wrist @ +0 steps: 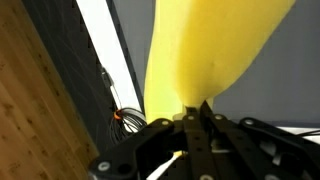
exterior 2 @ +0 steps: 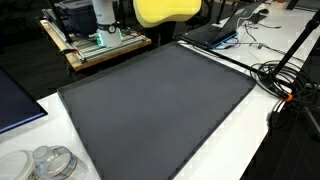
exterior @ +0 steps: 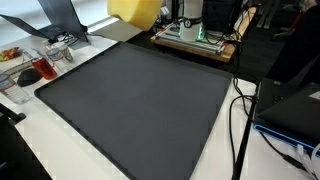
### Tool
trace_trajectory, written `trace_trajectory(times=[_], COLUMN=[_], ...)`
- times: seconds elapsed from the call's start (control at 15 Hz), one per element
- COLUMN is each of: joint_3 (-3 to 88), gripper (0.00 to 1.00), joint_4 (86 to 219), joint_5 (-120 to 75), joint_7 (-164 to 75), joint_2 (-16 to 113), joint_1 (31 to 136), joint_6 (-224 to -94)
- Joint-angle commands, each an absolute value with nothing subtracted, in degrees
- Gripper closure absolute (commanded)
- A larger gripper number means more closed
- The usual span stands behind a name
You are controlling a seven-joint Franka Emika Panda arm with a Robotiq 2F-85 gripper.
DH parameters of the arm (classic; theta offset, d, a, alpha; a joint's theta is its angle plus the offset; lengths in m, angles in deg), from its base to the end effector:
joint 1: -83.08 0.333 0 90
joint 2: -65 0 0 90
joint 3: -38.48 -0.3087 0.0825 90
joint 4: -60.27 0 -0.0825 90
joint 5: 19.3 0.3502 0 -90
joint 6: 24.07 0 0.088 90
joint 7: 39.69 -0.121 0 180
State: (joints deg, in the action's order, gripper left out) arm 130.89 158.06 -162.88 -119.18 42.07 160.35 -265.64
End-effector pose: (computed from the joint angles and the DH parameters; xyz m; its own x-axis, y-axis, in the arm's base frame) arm 0.4321 0.0602 0.5148 0.1648 0.9734 0.1594 0.8903 -0.2163 0.4007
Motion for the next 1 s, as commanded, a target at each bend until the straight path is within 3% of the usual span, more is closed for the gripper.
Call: trace_trajectory(times=[0.0,0.33,0.67,0.8,0.93], joint_3=[144.6,156.0,161.3,162.2,162.6], gripper=[0.98,0.98,0.98,0.68,0.54], joint_4=[160.3,164.4,167.7,168.3,168.6], joint_5=[-163.5,-163.3,-163.3,-163.3,-163.3], joint_7=[-119.2,-118.9,-118.8,-119.0,-119.1], joint_2=[40.4,37.3,35.3,35.1,35.0], joint_1=[175.3,187.8,193.0,193.7,194.0], joint_6=[-266.2,-266.1,-266.1,-266.1,-266.1])
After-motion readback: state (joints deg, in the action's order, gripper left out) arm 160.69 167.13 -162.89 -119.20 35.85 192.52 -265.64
